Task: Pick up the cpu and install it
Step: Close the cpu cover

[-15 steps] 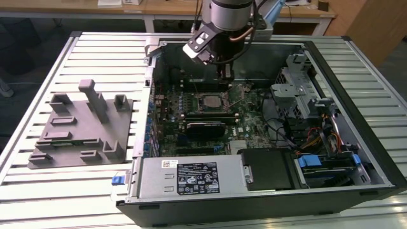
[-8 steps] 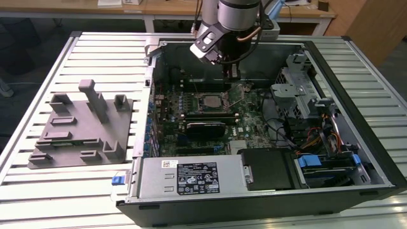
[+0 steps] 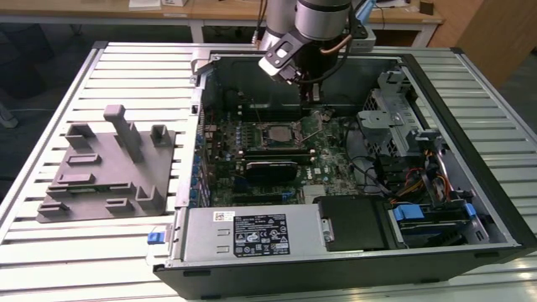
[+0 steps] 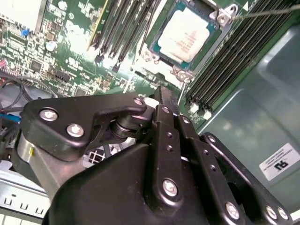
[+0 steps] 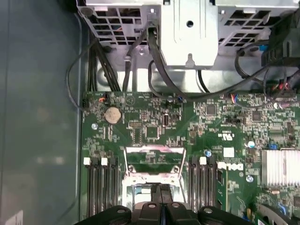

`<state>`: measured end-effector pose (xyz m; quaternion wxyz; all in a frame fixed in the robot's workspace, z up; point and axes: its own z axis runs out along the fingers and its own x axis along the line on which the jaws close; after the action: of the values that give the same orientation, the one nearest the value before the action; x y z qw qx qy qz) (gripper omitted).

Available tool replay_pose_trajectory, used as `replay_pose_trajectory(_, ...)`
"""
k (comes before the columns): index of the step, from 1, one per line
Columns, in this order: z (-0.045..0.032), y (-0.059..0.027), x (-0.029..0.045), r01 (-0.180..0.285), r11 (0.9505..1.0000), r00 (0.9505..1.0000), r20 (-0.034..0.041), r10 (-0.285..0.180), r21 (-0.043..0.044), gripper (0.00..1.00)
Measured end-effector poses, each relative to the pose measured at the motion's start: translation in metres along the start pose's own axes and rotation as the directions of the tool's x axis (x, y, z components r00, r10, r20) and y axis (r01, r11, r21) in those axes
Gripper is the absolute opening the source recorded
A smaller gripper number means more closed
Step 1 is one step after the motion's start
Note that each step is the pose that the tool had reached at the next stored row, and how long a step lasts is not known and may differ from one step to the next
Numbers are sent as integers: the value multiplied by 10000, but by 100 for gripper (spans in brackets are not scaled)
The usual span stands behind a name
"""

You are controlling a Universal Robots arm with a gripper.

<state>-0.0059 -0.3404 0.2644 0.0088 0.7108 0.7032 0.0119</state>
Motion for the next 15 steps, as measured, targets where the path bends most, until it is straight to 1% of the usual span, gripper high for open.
replay_pose_trajectory(8, 27, 132, 71, 1, 10000, 10000, 2, -1, 46, 11)
replay_pose_trajectory(15, 40, 184, 77, 0, 10000, 10000, 1, 0, 55, 11)
